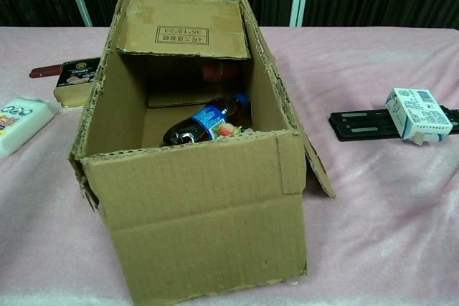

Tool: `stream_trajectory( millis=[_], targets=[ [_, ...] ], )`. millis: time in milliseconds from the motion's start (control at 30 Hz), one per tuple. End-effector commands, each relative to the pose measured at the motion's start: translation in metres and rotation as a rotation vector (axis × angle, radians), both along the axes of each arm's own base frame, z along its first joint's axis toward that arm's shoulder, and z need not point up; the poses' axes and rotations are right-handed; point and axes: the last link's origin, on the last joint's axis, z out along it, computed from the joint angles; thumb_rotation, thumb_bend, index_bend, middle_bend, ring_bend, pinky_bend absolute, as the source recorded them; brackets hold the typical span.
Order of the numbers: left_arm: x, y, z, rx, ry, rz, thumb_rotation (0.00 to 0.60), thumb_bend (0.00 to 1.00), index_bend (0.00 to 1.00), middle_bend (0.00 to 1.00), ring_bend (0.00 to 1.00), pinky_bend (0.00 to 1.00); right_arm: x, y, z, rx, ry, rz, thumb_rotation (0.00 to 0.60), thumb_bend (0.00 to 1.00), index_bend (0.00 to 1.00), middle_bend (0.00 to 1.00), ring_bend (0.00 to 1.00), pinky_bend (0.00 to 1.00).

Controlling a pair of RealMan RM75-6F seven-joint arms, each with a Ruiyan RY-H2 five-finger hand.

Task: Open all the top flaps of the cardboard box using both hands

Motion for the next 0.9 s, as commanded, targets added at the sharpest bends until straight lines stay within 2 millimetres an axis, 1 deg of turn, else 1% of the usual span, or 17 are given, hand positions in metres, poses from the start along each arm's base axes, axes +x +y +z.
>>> stream_trajectory(
  millis=[33,67,133,233,333,467,533,633,733,800,900],
  targets=[
    [-0.026,-0.015,0.005,0.049,-0.01,0.029,0.6,0.32,0.05,0.05,0.02,0.08,0.032,-0.007,-0.021,0.081,-0.017,0.053,0.6,0.33,0.0,0.0,0.0,0.23],
    [-0.029,-0.017,0.005,0.056,-0.014,0.031,0.6,0.32,0.05,0.05,0.02,0.08,0.038,-0.009,-0.026,0.098,-0.019,0.063,0.6,0.34,0.0,0.0,0.0,0.23],
    [-0.041,-0.022,0.005,0.069,-0.031,0.04,0.6,0.32,0.05,0.05,0.02,0.08,0.058,-0.012,-0.042,0.154,-0.022,0.096,0.6,0.34,0.0,0.0,0.0,0.23],
    [-0.053,-0.025,0.003,0.082,-0.057,0.052,0.6,0.32,0.05,0.05,0.02,0.08,0.082,-0.014,-0.063,0.211,-0.033,0.138,0.6,0.35,0.02,0.01,0.02,0.23],
    [-0.063,-0.026,0.001,0.088,-0.077,0.062,0.6,0.32,0.05,0.05,0.02,0.08,0.104,-0.016,-0.084,0.263,-0.063,0.162,0.6,0.37,0.05,0.07,0.06,0.23],
    [-0.069,-0.026,-0.001,0.081,-0.1,0.063,0.6,0.32,0.05,0.05,0.02,0.08,0.126,-0.016,-0.106,0.321,-0.089,0.181,0.6,0.42,0.11,0.14,0.11,0.25],
    [-0.072,-0.025,-0.002,0.077,-0.11,0.065,0.6,0.32,0.05,0.05,0.02,0.08,0.14,-0.015,-0.123,0.368,-0.109,0.197,0.6,0.45,0.14,0.16,0.13,0.25],
    [-0.075,-0.024,-0.003,0.072,-0.124,0.066,0.6,0.32,0.05,0.05,0.02,0.08,0.154,-0.015,-0.14,0.393,-0.117,0.205,0.6,0.48,0.17,0.21,0.16,0.25],
    [-0.077,-0.023,-0.004,0.064,-0.138,0.069,0.6,0.32,0.05,0.05,0.02,0.08,0.167,-0.013,-0.157,0.429,-0.126,0.214,0.6,0.49,0.19,0.23,0.19,0.27],
    [-0.077,-0.023,-0.004,0.059,-0.143,0.07,0.6,0.32,0.05,0.05,0.02,0.08,0.172,-0.013,-0.166,0.447,-0.13,0.214,0.6,0.5,0.2,0.24,0.2,0.28],
    [-0.078,-0.022,-0.004,0.055,-0.152,0.073,0.6,0.32,0.05,0.05,0.02,0.08,0.176,-0.013,-0.177,0.47,-0.125,0.206,0.6,0.5,0.2,0.24,0.2,0.28]
  ],
)
